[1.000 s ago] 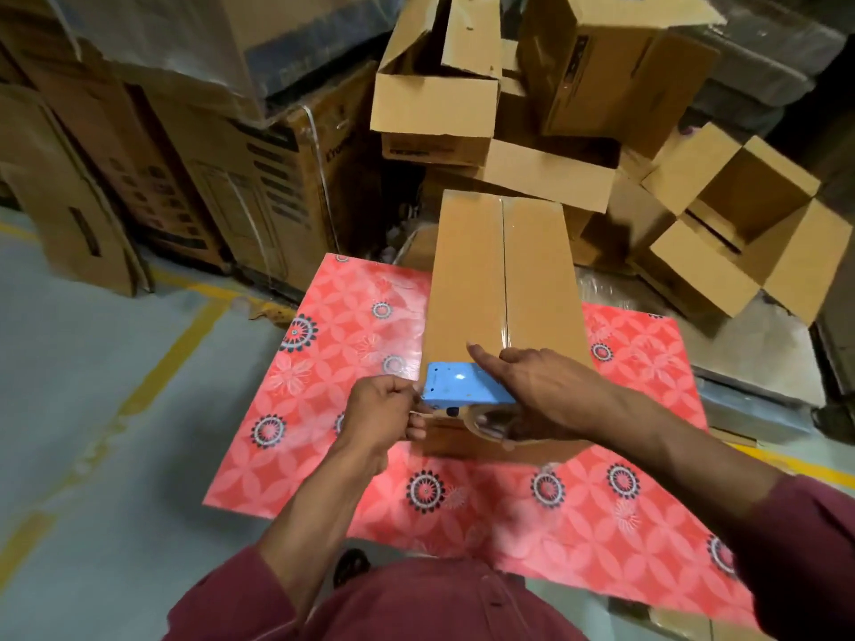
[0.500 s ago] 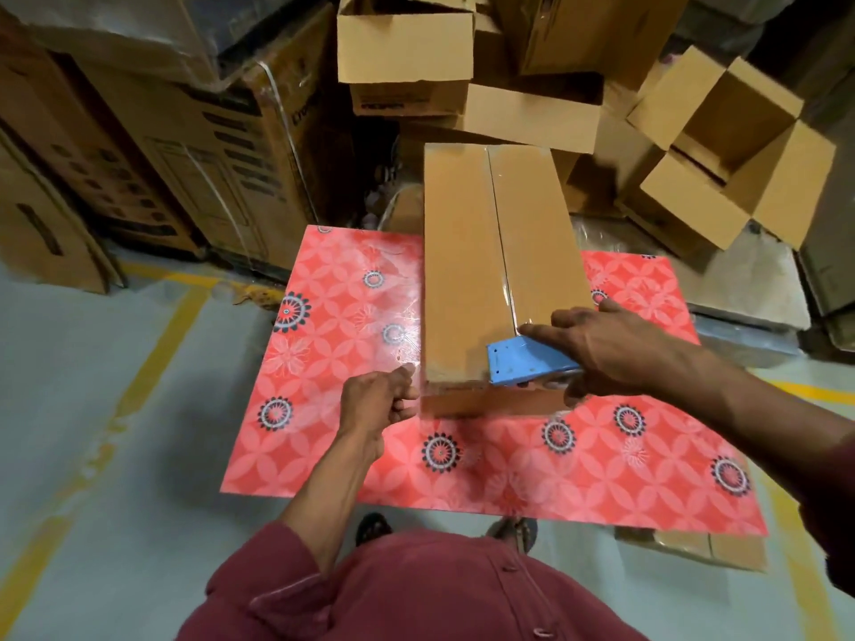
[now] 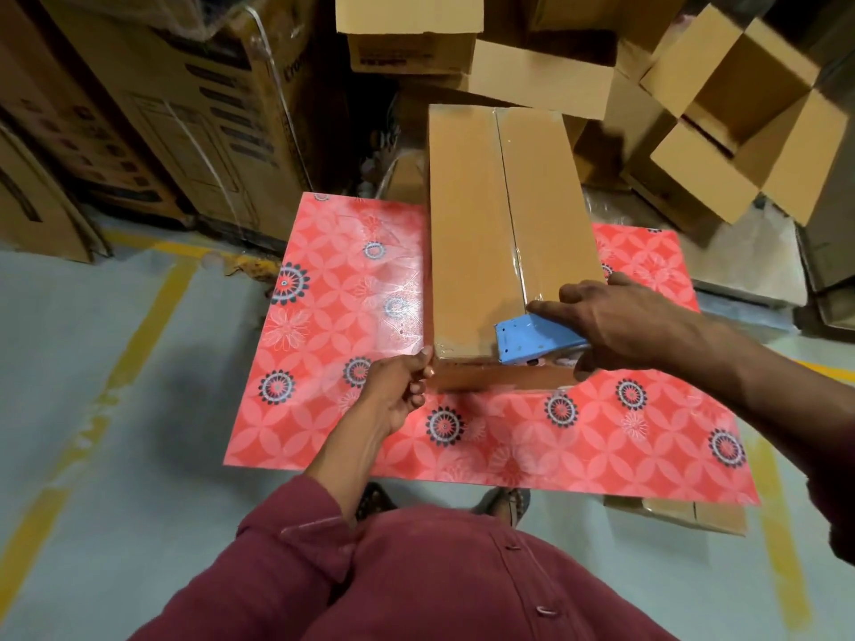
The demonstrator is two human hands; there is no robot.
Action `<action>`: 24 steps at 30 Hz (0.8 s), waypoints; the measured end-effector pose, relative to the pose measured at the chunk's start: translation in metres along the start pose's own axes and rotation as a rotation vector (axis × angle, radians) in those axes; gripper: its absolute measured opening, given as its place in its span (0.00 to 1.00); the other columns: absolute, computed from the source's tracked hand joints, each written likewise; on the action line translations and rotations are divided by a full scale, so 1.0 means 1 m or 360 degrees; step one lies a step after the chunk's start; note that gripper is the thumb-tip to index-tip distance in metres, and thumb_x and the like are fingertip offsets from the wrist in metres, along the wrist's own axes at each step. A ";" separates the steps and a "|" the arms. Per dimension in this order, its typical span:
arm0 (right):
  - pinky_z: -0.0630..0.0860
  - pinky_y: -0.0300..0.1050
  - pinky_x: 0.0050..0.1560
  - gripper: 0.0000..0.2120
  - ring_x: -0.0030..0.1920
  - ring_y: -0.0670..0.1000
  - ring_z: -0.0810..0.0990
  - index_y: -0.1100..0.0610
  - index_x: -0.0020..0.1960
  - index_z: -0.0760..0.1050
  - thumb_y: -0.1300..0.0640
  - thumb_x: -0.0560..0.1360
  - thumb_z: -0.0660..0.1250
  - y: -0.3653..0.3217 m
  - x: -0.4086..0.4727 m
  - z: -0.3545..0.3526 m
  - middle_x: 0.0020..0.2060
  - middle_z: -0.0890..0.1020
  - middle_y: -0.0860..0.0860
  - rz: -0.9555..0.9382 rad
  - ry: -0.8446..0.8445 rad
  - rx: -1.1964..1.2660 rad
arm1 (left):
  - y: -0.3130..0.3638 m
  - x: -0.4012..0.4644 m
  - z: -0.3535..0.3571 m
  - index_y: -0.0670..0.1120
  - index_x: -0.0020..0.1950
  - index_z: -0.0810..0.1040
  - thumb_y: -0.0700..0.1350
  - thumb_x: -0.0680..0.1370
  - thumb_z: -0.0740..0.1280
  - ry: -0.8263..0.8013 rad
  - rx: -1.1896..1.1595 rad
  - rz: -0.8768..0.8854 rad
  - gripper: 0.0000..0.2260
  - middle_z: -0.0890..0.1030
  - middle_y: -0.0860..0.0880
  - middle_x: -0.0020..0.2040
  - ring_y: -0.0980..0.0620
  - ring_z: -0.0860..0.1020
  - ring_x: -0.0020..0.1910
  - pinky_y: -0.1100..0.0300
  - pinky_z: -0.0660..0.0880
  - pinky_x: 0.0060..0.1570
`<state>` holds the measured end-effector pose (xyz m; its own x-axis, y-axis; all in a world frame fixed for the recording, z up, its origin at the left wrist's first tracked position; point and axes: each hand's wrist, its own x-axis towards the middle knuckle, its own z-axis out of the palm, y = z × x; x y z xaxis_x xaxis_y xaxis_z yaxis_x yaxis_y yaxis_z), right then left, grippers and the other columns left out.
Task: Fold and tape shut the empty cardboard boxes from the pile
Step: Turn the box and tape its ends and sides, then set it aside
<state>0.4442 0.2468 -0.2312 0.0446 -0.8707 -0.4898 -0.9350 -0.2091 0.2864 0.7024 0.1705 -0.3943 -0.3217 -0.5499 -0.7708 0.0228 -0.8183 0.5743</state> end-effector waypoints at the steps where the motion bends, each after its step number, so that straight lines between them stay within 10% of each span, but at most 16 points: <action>1: 0.71 0.52 0.58 0.51 0.64 0.52 0.75 0.44 0.83 0.49 0.34 0.70 0.75 0.000 0.001 -0.001 0.61 0.73 0.46 -0.0005 -0.0003 -0.0009 | 0.002 0.004 -0.001 0.45 0.53 0.84 0.43 0.81 0.71 -0.0034 0.0037 -0.0048 0.03 0.78 0.51 0.36 0.57 0.65 0.26 0.66 0.62 0.22; 12: 0.69 0.50 0.52 0.52 0.62 0.52 0.77 0.45 0.82 0.54 0.34 0.67 0.77 -0.008 0.016 -0.004 0.62 0.76 0.47 -0.0070 -0.0030 -0.0180 | -0.027 0.013 -0.018 0.42 0.48 0.80 0.56 0.77 0.76 0.0274 0.0656 -0.0131 0.18 0.86 0.42 0.49 0.51 0.71 0.27 0.62 0.66 0.26; 16: 0.68 0.50 0.51 0.53 0.62 0.53 0.75 0.43 0.83 0.49 0.26 0.69 0.70 -0.010 0.015 -0.006 0.63 0.74 0.48 -0.0118 -0.0025 -0.0163 | -0.018 -0.002 -0.013 0.56 0.47 0.81 0.50 0.80 0.72 0.0635 0.0990 0.0926 0.02 0.85 0.53 0.52 0.50 0.83 0.48 0.53 0.79 0.49; 19: 0.71 0.51 0.54 0.42 0.63 0.54 0.74 0.36 0.82 0.47 0.25 0.75 0.60 -0.011 0.013 -0.009 0.64 0.73 0.50 -0.0187 -0.0009 -0.0075 | -0.003 -0.020 0.007 0.48 0.67 0.81 0.50 0.80 0.67 0.0368 0.1367 0.2006 0.17 0.82 0.52 0.65 0.56 0.79 0.63 0.62 0.74 0.65; 24: 0.71 0.51 0.54 0.29 0.63 0.56 0.75 0.32 0.80 0.54 0.33 0.81 0.55 -0.011 0.008 -0.017 0.62 0.73 0.51 -0.0248 -0.0012 0.0022 | -0.018 -0.011 0.018 0.40 0.84 0.54 0.70 0.81 0.55 -0.0107 0.2793 0.2065 0.44 0.55 0.41 0.84 0.45 0.53 0.84 0.49 0.45 0.83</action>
<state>0.4610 0.2344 -0.2247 0.1868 -0.8247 -0.5338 -0.9218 -0.3351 0.1952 0.6881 0.1944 -0.3913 -0.8678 -0.4796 0.1302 -0.4395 0.8630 0.2490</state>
